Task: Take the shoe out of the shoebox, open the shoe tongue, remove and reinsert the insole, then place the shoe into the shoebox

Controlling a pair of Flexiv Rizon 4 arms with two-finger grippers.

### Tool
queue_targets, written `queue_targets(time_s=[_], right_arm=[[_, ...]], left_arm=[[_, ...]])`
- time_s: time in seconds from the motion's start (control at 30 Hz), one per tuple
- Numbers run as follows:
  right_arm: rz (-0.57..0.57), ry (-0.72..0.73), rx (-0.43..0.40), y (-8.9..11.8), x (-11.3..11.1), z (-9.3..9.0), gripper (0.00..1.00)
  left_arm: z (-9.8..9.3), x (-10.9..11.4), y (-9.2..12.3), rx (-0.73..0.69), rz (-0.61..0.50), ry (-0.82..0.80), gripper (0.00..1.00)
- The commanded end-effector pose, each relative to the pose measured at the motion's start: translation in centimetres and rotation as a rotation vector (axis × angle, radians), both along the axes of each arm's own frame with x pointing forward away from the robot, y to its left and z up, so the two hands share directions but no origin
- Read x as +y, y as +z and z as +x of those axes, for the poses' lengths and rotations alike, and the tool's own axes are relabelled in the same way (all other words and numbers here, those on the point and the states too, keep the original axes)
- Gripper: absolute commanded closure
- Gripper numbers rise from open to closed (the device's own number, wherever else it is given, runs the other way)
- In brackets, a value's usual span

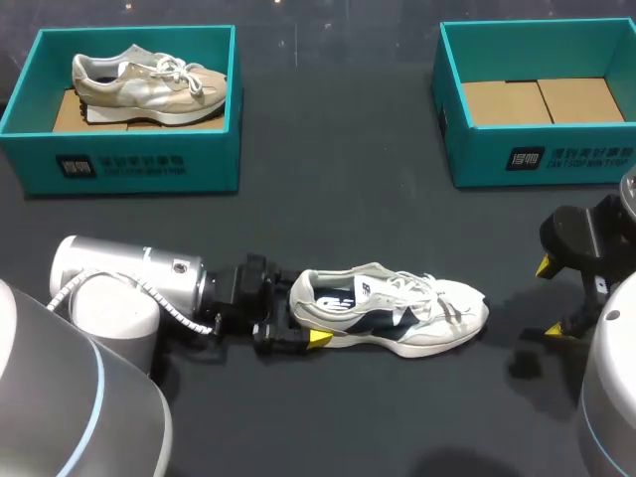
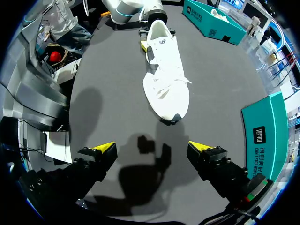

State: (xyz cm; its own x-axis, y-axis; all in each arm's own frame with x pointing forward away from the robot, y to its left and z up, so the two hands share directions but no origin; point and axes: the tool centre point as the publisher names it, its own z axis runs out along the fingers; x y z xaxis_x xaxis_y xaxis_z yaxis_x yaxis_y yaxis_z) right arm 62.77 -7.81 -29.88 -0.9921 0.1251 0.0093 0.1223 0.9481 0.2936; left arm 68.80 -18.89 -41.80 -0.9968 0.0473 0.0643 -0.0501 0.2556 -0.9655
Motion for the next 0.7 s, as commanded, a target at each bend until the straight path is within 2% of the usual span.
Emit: queue_targets(time_s=[0.03,0.7], right_arm=[[-0.001,0.000,-0.004,0.03,-0.06,-0.26,0.00],[-0.001,0.000,-0.004,0.03,-0.06,-0.26,0.00]], left_arm=[[1.22,0.26,-0.22,0.006,0.011,-0.031,1.00],[1.53,0.58,-0.44,0.015,0.021,-0.039,1.00]])
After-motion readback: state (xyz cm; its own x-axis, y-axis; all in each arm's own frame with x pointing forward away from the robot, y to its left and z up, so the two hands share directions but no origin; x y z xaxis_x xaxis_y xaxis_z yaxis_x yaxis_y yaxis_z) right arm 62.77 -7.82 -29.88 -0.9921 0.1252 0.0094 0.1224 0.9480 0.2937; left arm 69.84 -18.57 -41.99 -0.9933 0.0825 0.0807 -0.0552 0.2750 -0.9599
